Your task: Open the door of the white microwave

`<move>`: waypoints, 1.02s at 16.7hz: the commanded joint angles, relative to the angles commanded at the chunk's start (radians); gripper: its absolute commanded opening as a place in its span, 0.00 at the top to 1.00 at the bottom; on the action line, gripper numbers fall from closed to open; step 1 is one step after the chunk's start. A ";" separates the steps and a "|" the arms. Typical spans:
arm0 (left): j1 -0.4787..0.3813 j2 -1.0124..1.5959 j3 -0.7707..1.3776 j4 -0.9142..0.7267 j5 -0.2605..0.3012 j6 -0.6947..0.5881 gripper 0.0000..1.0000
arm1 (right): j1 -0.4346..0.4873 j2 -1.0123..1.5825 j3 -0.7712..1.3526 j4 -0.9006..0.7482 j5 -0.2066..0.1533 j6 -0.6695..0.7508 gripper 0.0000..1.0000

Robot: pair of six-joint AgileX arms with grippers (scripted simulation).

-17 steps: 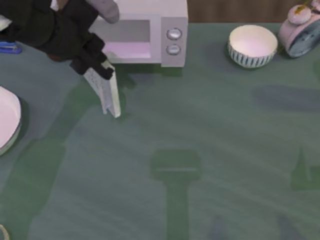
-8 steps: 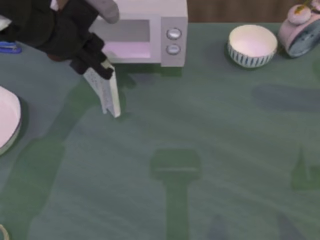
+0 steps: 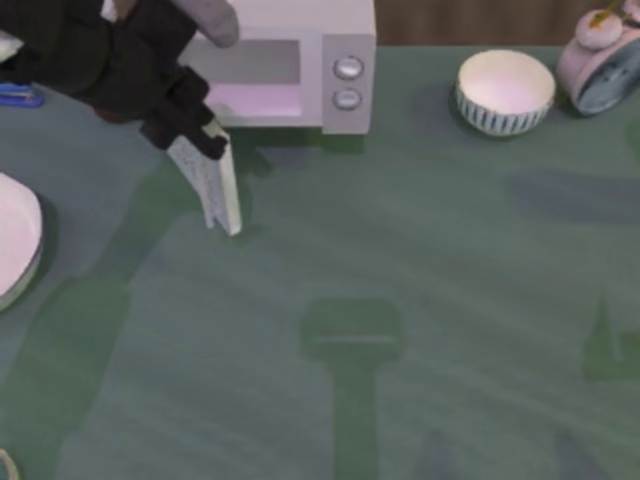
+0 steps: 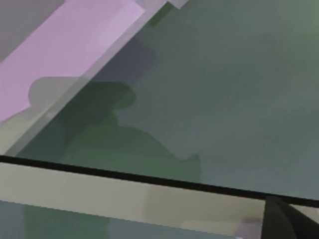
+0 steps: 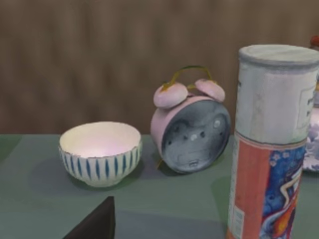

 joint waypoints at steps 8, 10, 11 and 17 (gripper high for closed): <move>0.021 -0.031 0.037 -0.018 0.041 0.075 1.00 | 0.000 0.000 0.000 0.000 0.000 0.000 0.00; 0.047 -0.018 0.014 -0.040 0.060 0.126 1.00 | 0.000 0.000 0.000 0.000 0.000 0.000 0.00; 0.057 -0.013 0.005 -0.049 0.068 0.148 1.00 | 0.000 0.000 0.000 0.000 0.000 0.000 0.00; 0.068 -0.009 -0.005 -0.057 0.076 0.170 1.00 | 0.000 0.000 0.000 0.000 0.000 0.000 0.00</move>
